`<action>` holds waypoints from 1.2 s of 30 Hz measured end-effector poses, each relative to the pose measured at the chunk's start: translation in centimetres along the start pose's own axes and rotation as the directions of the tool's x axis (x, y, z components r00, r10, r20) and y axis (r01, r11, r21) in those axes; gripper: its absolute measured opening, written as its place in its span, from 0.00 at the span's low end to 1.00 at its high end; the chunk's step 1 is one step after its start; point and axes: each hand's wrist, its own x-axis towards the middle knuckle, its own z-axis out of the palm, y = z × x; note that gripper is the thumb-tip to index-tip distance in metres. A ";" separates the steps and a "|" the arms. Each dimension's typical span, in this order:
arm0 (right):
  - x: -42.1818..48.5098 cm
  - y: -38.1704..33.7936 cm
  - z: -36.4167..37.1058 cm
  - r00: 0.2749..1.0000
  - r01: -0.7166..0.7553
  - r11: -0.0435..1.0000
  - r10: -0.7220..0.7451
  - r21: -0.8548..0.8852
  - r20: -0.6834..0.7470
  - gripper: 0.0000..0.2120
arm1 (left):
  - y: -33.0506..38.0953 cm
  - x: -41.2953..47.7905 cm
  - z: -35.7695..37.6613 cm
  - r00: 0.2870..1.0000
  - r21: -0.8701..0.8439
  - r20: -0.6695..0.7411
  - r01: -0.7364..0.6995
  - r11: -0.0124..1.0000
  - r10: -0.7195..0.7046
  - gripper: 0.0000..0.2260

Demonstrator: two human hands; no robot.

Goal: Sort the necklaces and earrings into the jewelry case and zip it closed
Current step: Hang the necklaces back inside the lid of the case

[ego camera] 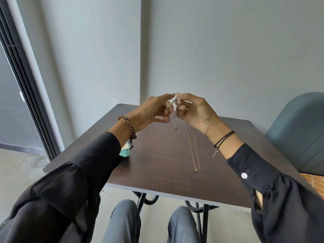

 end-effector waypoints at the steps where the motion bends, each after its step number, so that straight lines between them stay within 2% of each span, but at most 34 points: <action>1: 0.0 -0.1 0.1 1.000 -0.013 1.000 0.013 0.001 0.004 0.02 | -0.1 0.0 0.0 1.000 0.039 0.001 -0.001 0.999 0.001 0.22; 5: 0.1 0.0 0.1 1.000 0.011 0.998 -0.009 -0.064 0.030 0.02 | -0.5 0.0 -0.2 0.999 0.161 0.015 0.037 0.986 -0.040 0.26; 8: 0.2 0.3 -0.1 0.999 0.023 0.999 -0.023 0.024 -0.034 0.06 | -0.8 -0.1 -0.3 0.995 0.270 0.028 0.080 0.960 -0.091 0.28; 13: 0.3 0.5 -0.4 0.995 0.003 1.000 0.000 0.024 -0.099 0.06 | -1.0 -0.5 -0.1 0.999 0.277 -0.008 0.053 0.959 -0.053 0.27; 15: 0.4 0.7 -0.5 0.995 -0.005 1.000 0.005 0.007 -0.098 0.06 | -1.1 -0.5 -0.4 0.999 0.251 -0.014 0.043 0.967 -0.041 0.25; 19: 0.4 1.1 -1.1 0.998 0.020 0.993 -0.026 -0.119 -0.056 0.05 | -1.3 -0.6 -1.3 1.000 0.025 -0.006 -0.018 1.000 0.018 0.13; 21: 0.2 1.6 -1.3 1.000 0.022 0.974 -0.026 -0.223 -0.011 0.10 | -1.3 -0.7 -1.7 0.999 -0.044 0.019 -0.044 0.998 0.045 0.10; 23: 0.2 2.1 -1.2 0.999 0.040 0.957 -0.033 -0.286 0.029 0.13 | -1.1 -0.7 -1.9 0.997 -0.051 0.033 -0.063 0.997 0.065 0.10; 27: 0.4 2.3 -1.0 0.994 0.094 0.935 -0.072 -0.343 0.076 0.09 | -0.8 -0.6 -2.1 0.996 -0.026 0.034 -0.080 0.996 0.081 0.10; 31: 0.8 2.3 -0.7 0.992 0.118 0.900 -0.088 -0.419 0.091 0.10 | -1.6 -0.7 -2.9 0.994 0.011 0.043 -0.098 0.995 0.098 0.12; 36: 1.8 2.6 0.2 0.988 0.114 0.877 -0.052 -0.468 0.144 0.13 | -2.7 -1.2 -4.3 0.995 0.027 0.006 -0.104 0.994 0.104 0.12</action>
